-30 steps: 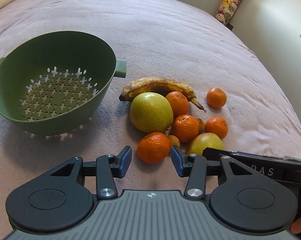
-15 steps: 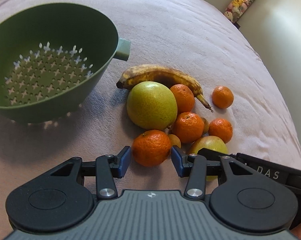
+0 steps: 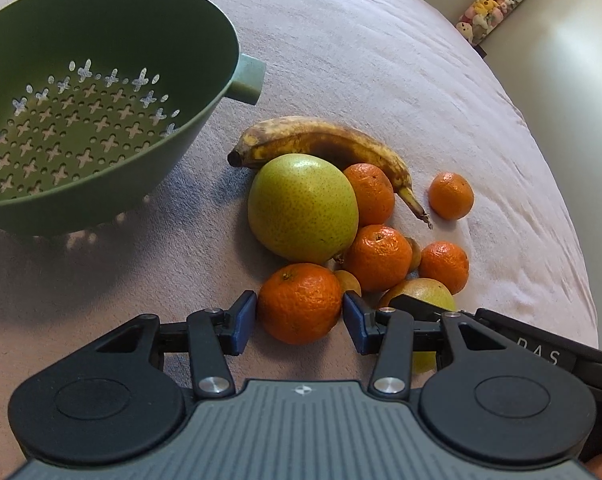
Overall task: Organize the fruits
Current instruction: 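Grasp a tangerine with the left tool while the right tool grasps a large green pear, then carry the tangerine and the pear over the green colander with both tools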
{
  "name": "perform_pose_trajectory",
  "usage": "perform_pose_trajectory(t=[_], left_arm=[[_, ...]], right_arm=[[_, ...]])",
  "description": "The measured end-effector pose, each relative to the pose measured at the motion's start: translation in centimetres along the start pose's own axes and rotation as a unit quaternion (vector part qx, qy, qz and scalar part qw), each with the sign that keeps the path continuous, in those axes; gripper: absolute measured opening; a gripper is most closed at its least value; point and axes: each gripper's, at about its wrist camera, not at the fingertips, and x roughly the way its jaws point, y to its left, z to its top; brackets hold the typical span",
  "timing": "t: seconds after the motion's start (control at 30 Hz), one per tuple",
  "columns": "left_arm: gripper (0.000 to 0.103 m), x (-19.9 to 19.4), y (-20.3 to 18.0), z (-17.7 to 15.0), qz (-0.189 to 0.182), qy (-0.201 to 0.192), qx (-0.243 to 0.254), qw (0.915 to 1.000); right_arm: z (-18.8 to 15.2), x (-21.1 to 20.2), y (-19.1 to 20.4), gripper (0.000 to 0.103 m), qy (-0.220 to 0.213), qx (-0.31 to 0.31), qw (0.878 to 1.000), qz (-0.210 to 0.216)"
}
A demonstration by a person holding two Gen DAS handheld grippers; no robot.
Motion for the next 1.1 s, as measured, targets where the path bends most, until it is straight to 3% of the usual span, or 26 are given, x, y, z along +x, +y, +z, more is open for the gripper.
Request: perform_pose_trajectory(t=[0.53,0.9,1.1], left_arm=[[0.05,-2.5,-1.0,-0.4,0.025,-0.012,0.028,0.9992],[0.05,-8.9,-1.3,0.1,0.024,-0.086,0.046,0.995],[0.05,-12.6,-0.4,1.3,0.054,-0.124,0.053,0.9894]], right_arm=[[-0.5,-1.7,1.3,0.064,-0.019,-0.041,0.999,0.0],[-0.9,-5.3,4.4,0.064,-0.07,-0.091,0.993,0.026],[-1.0,-6.9,7.9,0.064,-0.092,-0.144,0.984,0.052]])
